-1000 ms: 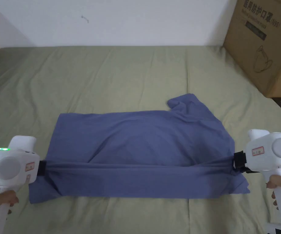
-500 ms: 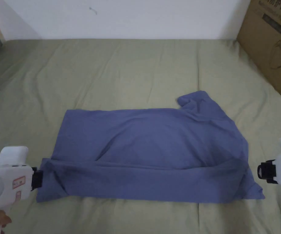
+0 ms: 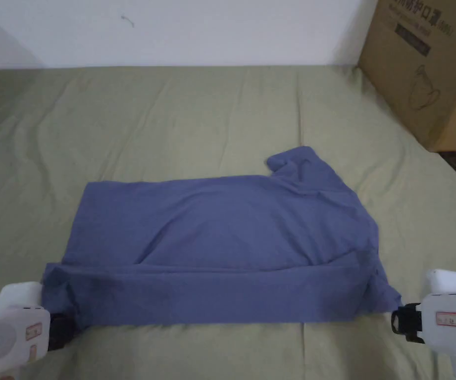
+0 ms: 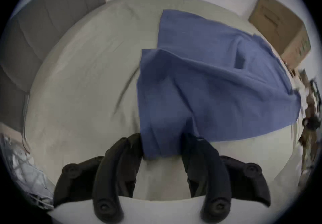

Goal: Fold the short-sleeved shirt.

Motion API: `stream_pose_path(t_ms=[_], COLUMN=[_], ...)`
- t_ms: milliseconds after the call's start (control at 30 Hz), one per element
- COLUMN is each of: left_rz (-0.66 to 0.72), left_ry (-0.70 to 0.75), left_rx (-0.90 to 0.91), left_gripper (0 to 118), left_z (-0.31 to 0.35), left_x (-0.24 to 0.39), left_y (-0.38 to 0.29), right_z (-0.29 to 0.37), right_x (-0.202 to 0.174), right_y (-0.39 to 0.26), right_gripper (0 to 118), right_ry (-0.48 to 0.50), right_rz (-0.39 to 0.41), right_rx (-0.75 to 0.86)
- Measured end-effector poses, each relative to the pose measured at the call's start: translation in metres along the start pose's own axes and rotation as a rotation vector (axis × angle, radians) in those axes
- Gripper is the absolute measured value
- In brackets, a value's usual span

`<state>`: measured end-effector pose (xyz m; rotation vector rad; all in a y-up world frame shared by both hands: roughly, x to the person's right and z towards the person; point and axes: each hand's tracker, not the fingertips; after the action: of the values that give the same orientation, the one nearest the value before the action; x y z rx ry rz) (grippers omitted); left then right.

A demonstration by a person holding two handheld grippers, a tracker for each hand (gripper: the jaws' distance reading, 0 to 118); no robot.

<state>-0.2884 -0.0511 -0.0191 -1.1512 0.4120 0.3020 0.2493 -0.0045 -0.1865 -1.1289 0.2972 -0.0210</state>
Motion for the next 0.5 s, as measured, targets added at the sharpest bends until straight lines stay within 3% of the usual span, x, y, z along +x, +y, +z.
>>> stream_pose_path(t_ms=[33, 67, 100, 133, 233, 367, 433, 467, 500], left_rz=[-0.053, -0.046, -0.052, -0.078, -0.057, -0.056, -0.061, -0.064, -0.066], left_ry=[0.005, 0.012, 0.023, 0.058, 0.007, 0.001, -0.005, -0.003, -0.004], left_rx=[0.091, 0.076, 0.099, 0.125, 0.105, 0.122, 0.132, 0.133, 0.135], left_gripper=[42, 29, 4, 4, 4, 4, 4, 4, 4], left_z=[0.011, 0.023, 0.029, 0.027, 0.034, 0.038, 0.040, 0.042, 0.043], left_x=[0.001, 0.003, 0.004, 0.004, 0.006, 0.009, 0.010, 0.011, 0.012], left_y=[0.007, 0.013, 0.016, 0.017, 0.022, 0.024, 0.024, 0.025, 0.026], right_z=[0.000, 0.001, 0.000, -0.001, -0.005, -0.019, -0.034, -0.044, -0.058], right_x=[0.001, 0.002, 0.003, 0.004, 0.002, 0.006, 0.008, 0.011, 0.010], right_y=[-0.002, -0.003, -0.004, -0.003, 0.005, 0.024, 0.034, 0.037, 0.038], right_gripper=[0, 0, 0, 0, 62, 63, 62, 46, 12], right_ry=[0.008, 0.010, 0.009, 0.008, -0.003, 0.008, 0.010, 0.031, 0.023], right_rz=[-0.012, -0.023, -0.030, -0.036, -0.050, -0.070, -0.117, -0.134, -0.124], right_rx=[0.000, 0.004, 0.010, 0.014, 0.027, 0.071, 0.066, 0.062, 0.044])
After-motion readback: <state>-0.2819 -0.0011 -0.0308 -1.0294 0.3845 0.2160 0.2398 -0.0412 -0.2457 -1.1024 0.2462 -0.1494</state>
